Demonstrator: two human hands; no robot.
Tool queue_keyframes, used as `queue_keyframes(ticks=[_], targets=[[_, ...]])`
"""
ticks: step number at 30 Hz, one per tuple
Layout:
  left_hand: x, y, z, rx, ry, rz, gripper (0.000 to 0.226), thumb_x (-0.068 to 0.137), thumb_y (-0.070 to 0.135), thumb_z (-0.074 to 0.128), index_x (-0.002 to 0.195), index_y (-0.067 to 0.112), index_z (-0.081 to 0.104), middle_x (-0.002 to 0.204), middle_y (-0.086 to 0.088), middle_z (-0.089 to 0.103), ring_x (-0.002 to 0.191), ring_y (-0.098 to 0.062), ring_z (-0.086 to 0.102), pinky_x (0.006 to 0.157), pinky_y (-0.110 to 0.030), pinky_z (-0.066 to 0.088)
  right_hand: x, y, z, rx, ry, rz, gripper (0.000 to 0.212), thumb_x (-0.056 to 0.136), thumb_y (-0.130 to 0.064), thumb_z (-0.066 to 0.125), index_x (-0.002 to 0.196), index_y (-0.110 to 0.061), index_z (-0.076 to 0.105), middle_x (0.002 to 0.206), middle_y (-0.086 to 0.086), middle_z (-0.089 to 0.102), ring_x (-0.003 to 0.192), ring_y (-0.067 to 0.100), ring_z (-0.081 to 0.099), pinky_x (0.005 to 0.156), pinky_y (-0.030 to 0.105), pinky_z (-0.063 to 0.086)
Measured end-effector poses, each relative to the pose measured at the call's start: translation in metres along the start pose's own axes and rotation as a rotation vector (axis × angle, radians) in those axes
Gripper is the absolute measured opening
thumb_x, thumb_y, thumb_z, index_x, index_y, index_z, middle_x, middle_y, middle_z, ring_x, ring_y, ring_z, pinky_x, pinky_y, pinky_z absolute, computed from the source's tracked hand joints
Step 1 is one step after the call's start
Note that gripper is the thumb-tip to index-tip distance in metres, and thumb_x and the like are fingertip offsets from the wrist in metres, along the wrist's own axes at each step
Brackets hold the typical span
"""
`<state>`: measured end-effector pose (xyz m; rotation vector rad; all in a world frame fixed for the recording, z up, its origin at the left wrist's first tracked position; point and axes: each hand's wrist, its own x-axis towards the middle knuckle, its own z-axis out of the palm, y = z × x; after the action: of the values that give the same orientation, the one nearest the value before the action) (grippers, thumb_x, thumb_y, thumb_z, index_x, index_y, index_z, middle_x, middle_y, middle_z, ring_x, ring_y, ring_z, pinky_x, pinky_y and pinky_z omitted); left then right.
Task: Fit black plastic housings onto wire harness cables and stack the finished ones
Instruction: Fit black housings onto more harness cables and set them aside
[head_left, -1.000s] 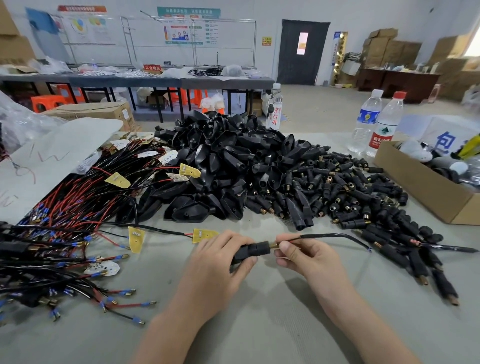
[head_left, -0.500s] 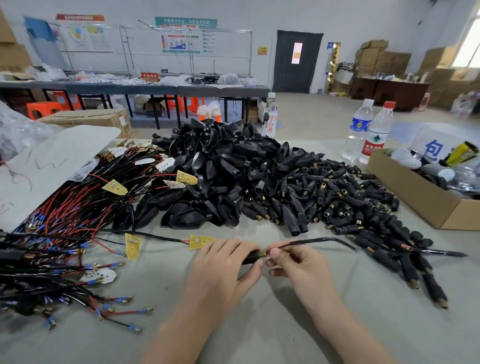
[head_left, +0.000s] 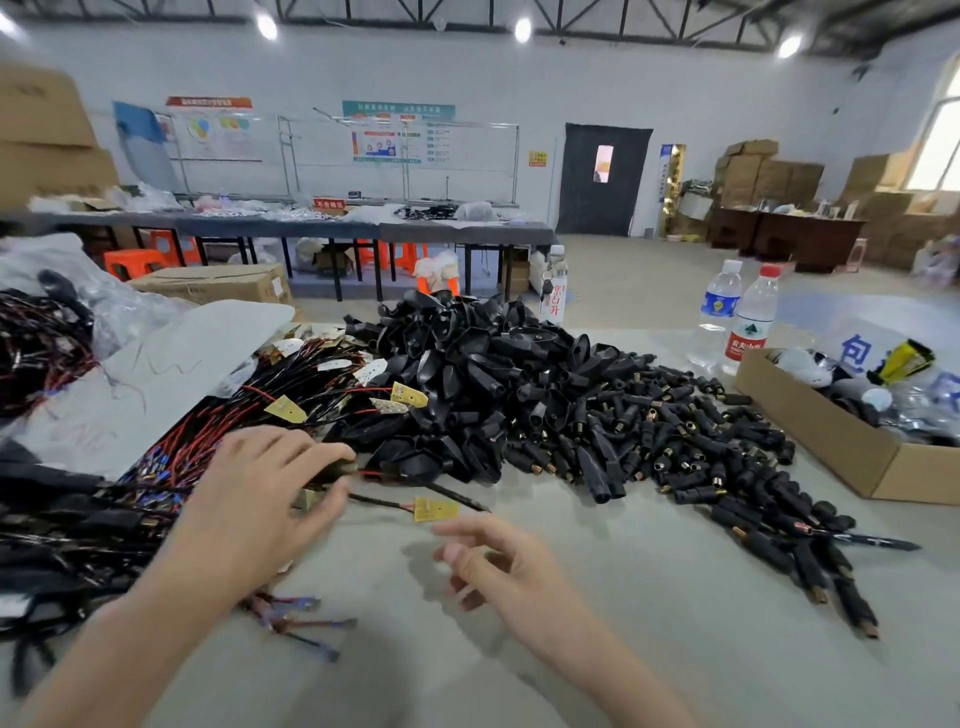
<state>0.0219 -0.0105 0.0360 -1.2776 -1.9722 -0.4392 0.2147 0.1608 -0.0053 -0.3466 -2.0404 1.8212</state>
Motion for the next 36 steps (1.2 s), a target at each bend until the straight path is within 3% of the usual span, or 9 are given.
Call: queue_keyframes(ticks=[5,8,9,13,19,22,30,36], targets=[[-0.016,-0.116,-0.048,0.226,-0.196,-0.215,0.048,0.086,0.056,0.044,0.109,0.026,0.074,0.097,-0.002,0.067,0.102,-0.036,0.058,0.093,-0.054,0.041,0.012,-0.013,0.022,-0.013,-0.043,-0.059,0.025,0.103,-0.011,0.051,0.111,-0.026,0.068,0.094,-0.010,0.072,0.076,0.011,0.068,0.071,0.029,0.056],[-0.030,-0.141,-0.058,0.231,-0.290,-0.355,0.040,0.087,0.053,0.064,0.117,0.027,0.068,0.110,-0.005,0.063,0.111,-0.039,0.054,0.096,-0.060,0.040,0.022,-0.011,0.023,0.006,-0.005,-0.054,0.025,0.103,-0.011,0.049,0.111,-0.026,0.068,0.094,-0.009,0.074,0.077,0.012,0.067,0.069,0.028,0.055],[-0.032,-0.139,-0.057,0.201,-0.278,-0.364,0.036,0.089,0.048,0.069,0.119,0.027,0.066,0.112,-0.005,0.062,0.112,-0.039,0.053,0.095,-0.061,0.041,0.026,-0.010,0.022,0.022,0.017,-0.044,0.025,0.103,-0.009,0.049,0.111,-0.025,0.067,0.093,-0.009,0.074,0.076,0.012,0.066,0.068,0.027,0.055],[-0.023,-0.099,-0.041,0.045,-0.332,-0.342,0.039,0.091,0.046,0.055,0.122,0.025,0.065,0.112,-0.003,0.064,0.110,-0.033,0.056,0.095,-0.051,0.043,0.039,0.000,0.012,0.075,0.152,0.026,0.027,0.101,-0.005,0.047,0.107,-0.022,0.068,0.091,-0.003,0.076,0.072,0.011,0.067,0.063,0.025,0.055],[0.009,-0.057,0.017,-0.119,-0.416,-0.386,0.033,0.101,0.038,0.051,0.127,0.022,0.063,0.118,0.000,0.063,0.113,-0.024,0.052,0.096,-0.044,0.044,0.052,0.019,-0.021,0.203,0.363,0.094,0.025,0.103,-0.003,0.045,0.110,-0.015,0.066,0.086,-0.003,0.074,0.067,0.014,0.065,0.059,0.025,0.056],[0.025,-0.060,0.045,-0.058,-0.462,-0.417,0.032,0.102,0.035,0.047,0.127,0.021,0.062,0.119,-0.004,0.063,0.112,-0.027,0.053,0.093,-0.044,0.045,0.052,0.032,-0.033,0.336,0.425,0.097,0.025,0.102,-0.001,0.046,0.109,-0.013,0.067,0.093,0.006,0.072,0.064,0.013,0.065,0.057,0.024,0.055],[0.040,-0.090,0.099,0.238,-0.600,-0.474,0.040,0.105,0.026,0.035,0.144,0.021,0.045,0.133,-0.012,0.056,0.118,-0.035,0.051,0.088,-0.045,0.046,0.060,0.040,-0.055,0.547,0.428,0.140,0.023,0.098,-0.007,0.055,0.106,-0.018,0.073,0.092,0.003,0.077,0.070,0.017,0.070,0.058,0.026,0.056],[0.045,-0.098,0.117,0.318,-0.698,-0.468,0.041,0.105,0.027,0.034,0.146,0.022,0.039,0.128,-0.012,0.056,0.117,-0.035,0.051,0.090,-0.046,0.045,0.059,0.035,-0.071,0.252,0.672,-0.001,0.031,0.098,-0.006,0.048,0.099,-0.027,0.070,0.087,-0.009,0.073,0.066,0.006,0.064,0.054,0.019,0.050]])
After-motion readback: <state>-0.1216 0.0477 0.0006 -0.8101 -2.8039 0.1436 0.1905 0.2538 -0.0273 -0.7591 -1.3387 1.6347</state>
